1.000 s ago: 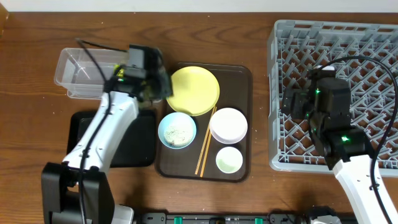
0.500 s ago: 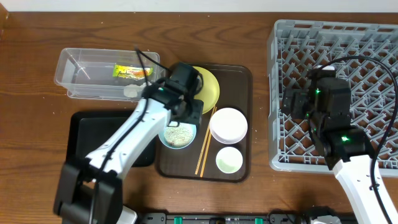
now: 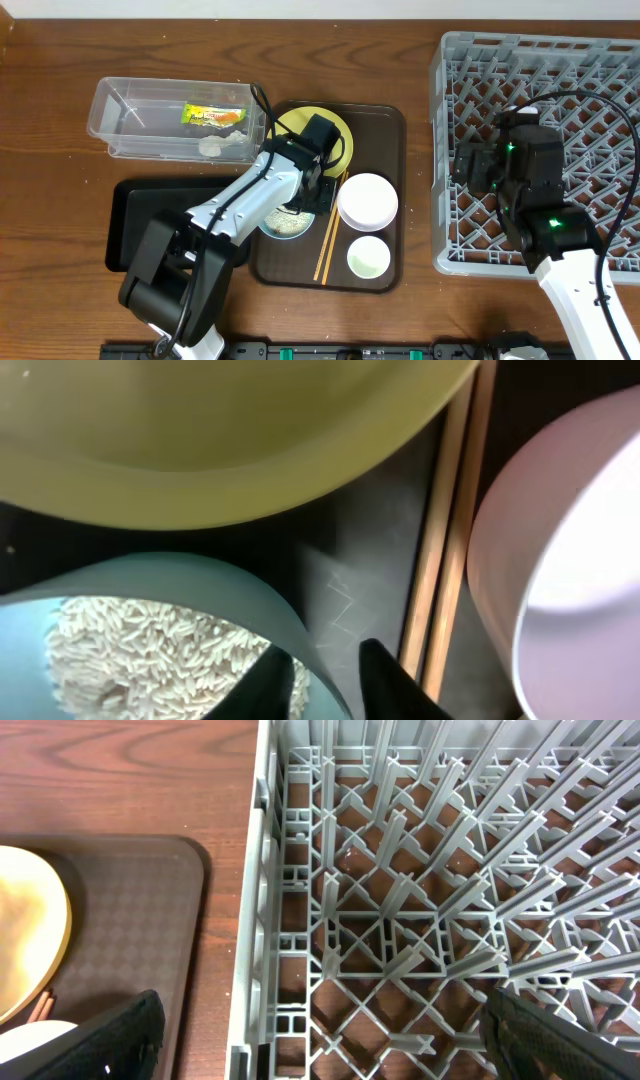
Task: Sort waste into correct bins and load items into the dishwasher rack
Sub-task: 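Grasp the rim of the light-blue rice bowl with the left gripper, then tip the blue bowl over the black tray to pour out the rice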
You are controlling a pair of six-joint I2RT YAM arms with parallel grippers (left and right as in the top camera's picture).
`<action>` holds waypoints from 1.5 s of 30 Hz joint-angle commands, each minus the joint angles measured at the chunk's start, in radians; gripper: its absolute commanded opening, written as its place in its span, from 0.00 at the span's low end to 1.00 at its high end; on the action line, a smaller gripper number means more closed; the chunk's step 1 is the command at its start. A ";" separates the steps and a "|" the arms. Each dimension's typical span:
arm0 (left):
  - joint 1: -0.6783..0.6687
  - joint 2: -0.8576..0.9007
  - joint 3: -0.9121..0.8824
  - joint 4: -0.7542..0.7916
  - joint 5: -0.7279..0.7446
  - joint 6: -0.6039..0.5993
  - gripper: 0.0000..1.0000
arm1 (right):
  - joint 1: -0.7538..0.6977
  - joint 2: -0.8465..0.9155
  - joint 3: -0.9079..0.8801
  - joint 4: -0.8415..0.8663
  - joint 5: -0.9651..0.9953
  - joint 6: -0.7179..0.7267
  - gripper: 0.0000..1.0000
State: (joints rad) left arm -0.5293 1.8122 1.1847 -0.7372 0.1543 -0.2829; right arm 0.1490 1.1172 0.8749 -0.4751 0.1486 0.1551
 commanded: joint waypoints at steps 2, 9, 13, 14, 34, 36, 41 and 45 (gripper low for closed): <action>0.000 0.004 -0.005 -0.006 -0.009 0.000 0.13 | -0.006 -0.008 0.022 0.000 -0.003 0.004 0.99; 0.000 0.003 -0.004 -0.016 -0.008 -0.009 0.06 | -0.006 -0.008 0.022 0.000 -0.003 0.004 0.99; 0.000 -0.016 -0.004 -0.034 -0.009 -0.011 0.06 | -0.006 -0.008 0.022 0.000 -0.003 0.004 0.99; 0.000 -0.028 -0.004 -0.037 -0.009 -0.011 0.06 | -0.006 -0.008 0.022 0.000 -0.003 0.004 0.99; 0.302 -0.416 0.001 -0.132 0.231 -0.004 0.06 | -0.006 -0.008 0.022 0.000 -0.003 0.004 0.99; 0.385 -0.412 -0.002 -0.150 0.332 0.030 0.06 | -0.006 -0.008 0.021 0.000 -0.003 0.003 0.99; 0.588 -0.387 -0.053 -0.152 0.664 0.152 0.06 | -0.006 -0.008 0.021 -0.001 -0.002 -0.023 0.99; 0.753 -0.366 -0.145 -0.148 0.834 0.230 0.07 | -0.006 -0.008 0.021 -0.001 -0.003 -0.023 0.99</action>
State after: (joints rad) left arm 0.1394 1.4220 1.0981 -0.8822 0.7631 -0.1516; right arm 0.1490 1.1172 0.8749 -0.4751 0.1482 0.1474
